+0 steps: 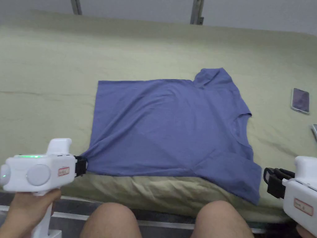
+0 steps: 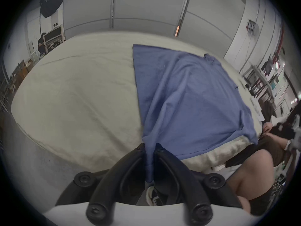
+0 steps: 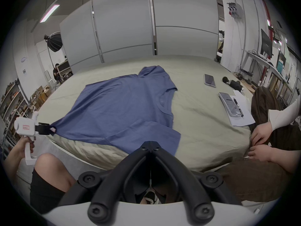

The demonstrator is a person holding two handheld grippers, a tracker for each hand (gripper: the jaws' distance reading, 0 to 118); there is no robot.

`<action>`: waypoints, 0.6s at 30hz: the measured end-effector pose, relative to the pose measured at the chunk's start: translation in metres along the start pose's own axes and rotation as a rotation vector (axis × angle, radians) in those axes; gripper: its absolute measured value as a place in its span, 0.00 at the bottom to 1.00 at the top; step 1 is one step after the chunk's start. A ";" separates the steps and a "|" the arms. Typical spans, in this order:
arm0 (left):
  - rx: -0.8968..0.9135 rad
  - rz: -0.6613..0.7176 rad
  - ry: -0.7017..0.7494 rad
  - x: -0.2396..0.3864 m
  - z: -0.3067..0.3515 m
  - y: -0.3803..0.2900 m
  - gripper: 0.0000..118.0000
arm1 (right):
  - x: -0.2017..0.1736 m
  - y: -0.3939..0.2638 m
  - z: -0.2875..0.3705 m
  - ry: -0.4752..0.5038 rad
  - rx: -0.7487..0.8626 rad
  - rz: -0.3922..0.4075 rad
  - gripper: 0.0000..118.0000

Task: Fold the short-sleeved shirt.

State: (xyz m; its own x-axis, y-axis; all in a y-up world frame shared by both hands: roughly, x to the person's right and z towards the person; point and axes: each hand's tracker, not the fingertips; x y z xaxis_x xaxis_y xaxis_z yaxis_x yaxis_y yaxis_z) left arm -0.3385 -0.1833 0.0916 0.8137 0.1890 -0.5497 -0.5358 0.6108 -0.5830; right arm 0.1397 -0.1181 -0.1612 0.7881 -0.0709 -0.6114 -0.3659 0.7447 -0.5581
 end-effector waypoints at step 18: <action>0.039 -0.060 0.013 0.031 0.039 0.011 0.06 | 0.031 -0.039 -0.126 0.054 -0.323 0.069 0.97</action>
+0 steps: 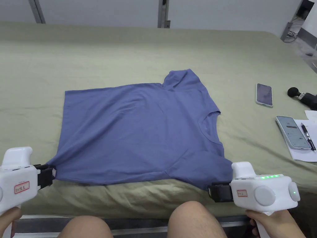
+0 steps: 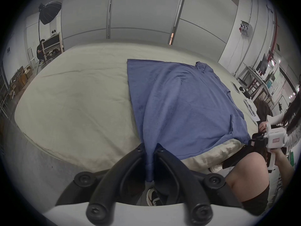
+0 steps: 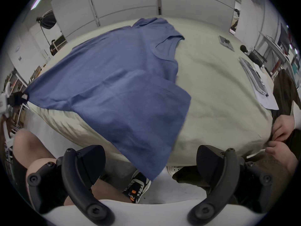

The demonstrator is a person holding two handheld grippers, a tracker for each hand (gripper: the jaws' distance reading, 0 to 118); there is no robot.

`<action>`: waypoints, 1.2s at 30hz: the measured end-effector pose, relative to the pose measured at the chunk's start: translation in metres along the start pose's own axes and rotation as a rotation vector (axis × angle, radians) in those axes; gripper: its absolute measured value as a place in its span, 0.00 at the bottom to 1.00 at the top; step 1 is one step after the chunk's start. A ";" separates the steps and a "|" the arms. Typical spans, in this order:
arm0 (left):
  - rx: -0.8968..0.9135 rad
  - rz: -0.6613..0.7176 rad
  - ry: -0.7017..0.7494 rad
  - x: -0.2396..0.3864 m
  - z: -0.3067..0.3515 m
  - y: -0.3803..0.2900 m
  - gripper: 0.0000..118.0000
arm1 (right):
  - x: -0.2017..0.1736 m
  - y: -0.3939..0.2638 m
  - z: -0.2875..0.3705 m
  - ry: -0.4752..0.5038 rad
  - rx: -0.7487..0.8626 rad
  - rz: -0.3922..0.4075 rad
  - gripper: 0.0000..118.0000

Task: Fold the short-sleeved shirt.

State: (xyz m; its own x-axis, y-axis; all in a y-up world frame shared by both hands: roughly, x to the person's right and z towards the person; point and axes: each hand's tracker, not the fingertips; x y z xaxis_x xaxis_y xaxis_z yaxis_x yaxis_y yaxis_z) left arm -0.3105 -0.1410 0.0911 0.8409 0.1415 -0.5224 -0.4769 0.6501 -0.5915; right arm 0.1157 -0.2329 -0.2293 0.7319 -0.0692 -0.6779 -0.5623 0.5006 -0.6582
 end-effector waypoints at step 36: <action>-0.027 -0.052 0.037 -0.007 0.006 -0.031 0.06 | 0.021 -0.032 0.112 0.071 0.308 -0.148 0.05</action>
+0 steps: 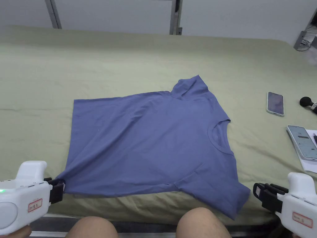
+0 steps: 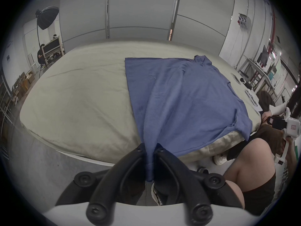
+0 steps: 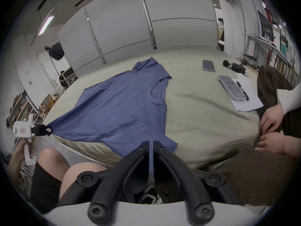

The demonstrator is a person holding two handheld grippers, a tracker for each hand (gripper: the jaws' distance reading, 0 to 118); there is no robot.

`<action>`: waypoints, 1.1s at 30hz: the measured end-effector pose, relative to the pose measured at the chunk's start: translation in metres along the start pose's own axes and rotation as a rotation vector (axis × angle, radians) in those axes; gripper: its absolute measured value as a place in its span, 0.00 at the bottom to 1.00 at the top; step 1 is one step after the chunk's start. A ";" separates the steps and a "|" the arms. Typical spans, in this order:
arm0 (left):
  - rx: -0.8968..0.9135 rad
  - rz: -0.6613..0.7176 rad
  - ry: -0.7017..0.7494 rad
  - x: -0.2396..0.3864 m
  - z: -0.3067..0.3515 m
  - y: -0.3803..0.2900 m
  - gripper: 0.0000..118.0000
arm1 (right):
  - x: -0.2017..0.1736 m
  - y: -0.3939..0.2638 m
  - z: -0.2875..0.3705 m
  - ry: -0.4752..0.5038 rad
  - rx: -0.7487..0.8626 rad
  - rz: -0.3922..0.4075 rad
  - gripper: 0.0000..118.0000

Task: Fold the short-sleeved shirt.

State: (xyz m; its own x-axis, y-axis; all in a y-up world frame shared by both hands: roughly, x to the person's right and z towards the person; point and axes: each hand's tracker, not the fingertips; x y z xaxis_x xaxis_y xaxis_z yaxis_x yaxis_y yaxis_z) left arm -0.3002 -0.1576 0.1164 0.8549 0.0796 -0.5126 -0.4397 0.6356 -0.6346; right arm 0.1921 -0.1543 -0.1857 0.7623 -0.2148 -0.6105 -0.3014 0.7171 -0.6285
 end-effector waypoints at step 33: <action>0.004 0.003 -0.010 0.009 0.008 0.005 0.06 | -0.010 -0.030 -0.054 -0.055 -0.227 0.002 0.99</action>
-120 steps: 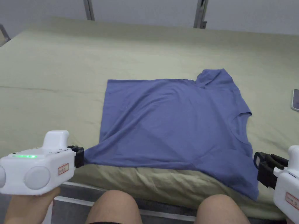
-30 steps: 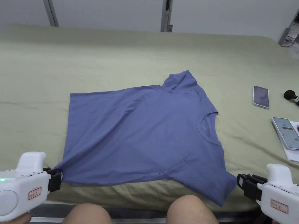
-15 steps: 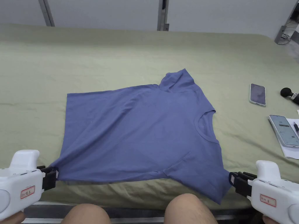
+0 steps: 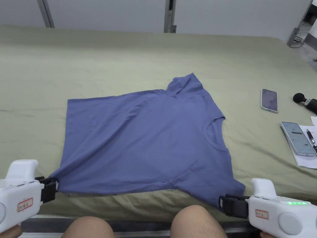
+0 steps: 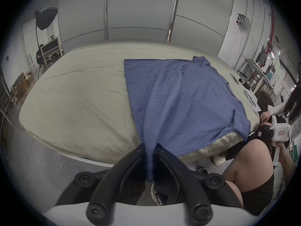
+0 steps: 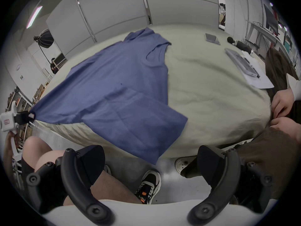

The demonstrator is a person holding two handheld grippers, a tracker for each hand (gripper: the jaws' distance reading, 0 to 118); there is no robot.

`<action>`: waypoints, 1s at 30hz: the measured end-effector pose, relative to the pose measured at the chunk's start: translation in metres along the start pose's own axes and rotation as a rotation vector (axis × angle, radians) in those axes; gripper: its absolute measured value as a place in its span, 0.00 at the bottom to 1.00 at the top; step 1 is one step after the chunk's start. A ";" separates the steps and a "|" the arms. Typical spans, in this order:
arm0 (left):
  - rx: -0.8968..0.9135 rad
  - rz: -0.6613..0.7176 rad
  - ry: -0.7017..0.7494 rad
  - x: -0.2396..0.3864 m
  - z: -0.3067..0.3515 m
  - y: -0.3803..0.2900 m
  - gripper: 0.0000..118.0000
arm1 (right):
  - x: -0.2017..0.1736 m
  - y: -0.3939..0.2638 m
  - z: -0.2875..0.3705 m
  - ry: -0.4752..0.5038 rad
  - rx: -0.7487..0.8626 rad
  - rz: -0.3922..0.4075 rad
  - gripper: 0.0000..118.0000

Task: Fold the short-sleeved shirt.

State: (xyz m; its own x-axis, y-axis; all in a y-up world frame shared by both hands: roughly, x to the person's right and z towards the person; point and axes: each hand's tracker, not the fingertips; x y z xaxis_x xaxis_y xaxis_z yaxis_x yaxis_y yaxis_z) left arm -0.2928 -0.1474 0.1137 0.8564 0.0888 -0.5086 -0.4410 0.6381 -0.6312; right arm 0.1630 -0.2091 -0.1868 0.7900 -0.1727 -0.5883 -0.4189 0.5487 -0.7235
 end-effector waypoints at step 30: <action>0.013 0.003 0.001 -0.009 -0.002 0.003 0.06 | 0.003 0.012 0.024 0.059 0.214 0.016 0.05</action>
State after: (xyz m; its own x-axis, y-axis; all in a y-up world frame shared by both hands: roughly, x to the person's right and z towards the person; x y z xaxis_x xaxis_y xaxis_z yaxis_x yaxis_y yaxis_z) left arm -0.3022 -0.1477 0.1157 0.8552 0.0900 -0.5105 -0.4397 0.6474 -0.6225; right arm 0.1711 -0.1833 -0.1879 0.7538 -0.2068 -0.6237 -0.3213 0.7121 -0.6243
